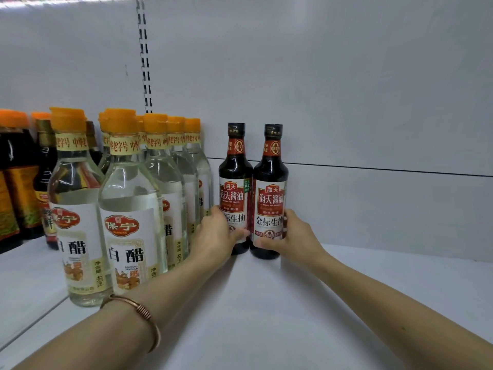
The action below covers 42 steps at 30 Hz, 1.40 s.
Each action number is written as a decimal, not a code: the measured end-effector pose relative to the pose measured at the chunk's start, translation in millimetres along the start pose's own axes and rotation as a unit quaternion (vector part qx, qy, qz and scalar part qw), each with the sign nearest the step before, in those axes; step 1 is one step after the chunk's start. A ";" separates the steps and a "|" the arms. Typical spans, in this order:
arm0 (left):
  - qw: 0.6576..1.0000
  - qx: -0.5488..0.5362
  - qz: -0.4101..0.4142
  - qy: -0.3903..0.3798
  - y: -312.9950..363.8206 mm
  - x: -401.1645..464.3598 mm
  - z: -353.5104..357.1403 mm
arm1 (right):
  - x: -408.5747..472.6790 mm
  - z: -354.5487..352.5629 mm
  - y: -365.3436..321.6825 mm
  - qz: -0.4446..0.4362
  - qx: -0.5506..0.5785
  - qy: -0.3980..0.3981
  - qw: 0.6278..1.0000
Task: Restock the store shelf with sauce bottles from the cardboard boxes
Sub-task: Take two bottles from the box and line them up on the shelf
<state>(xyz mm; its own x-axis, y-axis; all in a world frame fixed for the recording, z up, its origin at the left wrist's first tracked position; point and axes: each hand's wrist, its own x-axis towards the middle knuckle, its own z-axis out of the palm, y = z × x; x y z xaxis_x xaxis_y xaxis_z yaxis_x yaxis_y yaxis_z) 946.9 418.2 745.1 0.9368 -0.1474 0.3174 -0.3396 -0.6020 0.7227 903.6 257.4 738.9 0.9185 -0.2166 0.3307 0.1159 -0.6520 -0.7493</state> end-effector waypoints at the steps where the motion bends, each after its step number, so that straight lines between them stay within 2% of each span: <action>1: 1.000 -0.001 0.001 0.001 -1.5 1.4 1.5 | 2.4 1.8 1.1 0.002 -0.002 0.005 1.000; 9: 1.000 -0.007 0.009 0.018 -11.3 13.2 9.6 | 17.7 12.8 8.2 0.026 -0.047 0.051 0.997; 23: 0.999 -0.013 0.008 0.029 -15.0 21.8 14.7 | 20.9 18.6 0.6 0.022 -0.074 0.051 0.996; 34: 1.000 0.001 -0.002 -0.003 -9.1 19.5 8.4 | 16.6 24.2 0.0 0.047 -0.080 0.060 0.994; 42: 0.997 -0.018 -0.039 -0.065 -8.7 5.9 0.3 | 11.7 26.7 -8.2 0.066 -0.078 0.058 0.993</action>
<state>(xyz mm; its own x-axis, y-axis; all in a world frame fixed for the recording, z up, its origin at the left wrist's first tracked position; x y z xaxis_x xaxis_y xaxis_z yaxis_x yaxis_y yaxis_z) 955.4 422.3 740.6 0.9625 -0.2029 0.1801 -0.2669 -0.5879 0.7637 923.4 279.6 733.5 0.8708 -0.3849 0.3060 -0.0711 -0.7143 -0.6962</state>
